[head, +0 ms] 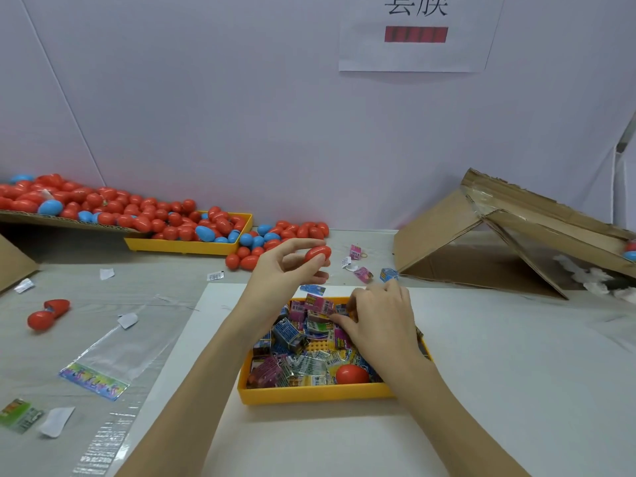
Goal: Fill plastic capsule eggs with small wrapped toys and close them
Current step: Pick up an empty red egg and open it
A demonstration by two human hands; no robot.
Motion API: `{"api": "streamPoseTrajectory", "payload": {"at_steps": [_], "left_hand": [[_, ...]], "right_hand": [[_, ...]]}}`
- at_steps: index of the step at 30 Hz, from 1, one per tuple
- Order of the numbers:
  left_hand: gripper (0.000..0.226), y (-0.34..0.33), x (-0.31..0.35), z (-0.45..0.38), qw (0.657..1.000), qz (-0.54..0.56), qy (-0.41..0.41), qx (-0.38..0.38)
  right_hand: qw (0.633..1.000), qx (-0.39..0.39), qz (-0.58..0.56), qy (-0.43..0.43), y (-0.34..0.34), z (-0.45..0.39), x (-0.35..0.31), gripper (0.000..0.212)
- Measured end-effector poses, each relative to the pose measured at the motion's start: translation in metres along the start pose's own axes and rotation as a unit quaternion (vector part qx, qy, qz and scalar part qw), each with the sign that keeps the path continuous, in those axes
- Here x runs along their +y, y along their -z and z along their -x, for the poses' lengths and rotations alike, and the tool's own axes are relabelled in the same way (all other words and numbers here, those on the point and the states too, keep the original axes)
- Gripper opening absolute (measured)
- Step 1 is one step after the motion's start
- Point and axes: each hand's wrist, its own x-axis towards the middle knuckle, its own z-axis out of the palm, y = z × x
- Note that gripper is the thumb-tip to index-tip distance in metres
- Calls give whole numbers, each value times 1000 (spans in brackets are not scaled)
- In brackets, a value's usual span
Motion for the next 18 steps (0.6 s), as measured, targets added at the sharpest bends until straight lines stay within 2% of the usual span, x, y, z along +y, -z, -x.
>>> {"api": "streamPoseTrajectory", "payload": {"at_steps": [4, 8, 13, 18], "left_hand": [[34, -2, 2, 0, 999, 23, 31, -25], [32, -2, -1, -2, 999, 9, 42, -17], [22, -2, -3, 1, 999, -30, 35, 2], [37, -2, 3, 4, 998, -40, 46, -24]], "right_hand": [[1000, -16, -5, 15, 2, 2, -2, 37], [999, -2, -32, 25, 4, 5, 3, 29], [991, 63, -121, 12, 7, 4, 12, 23], [958, 146, -248, 16, 15, 3, 22, 11]]}}
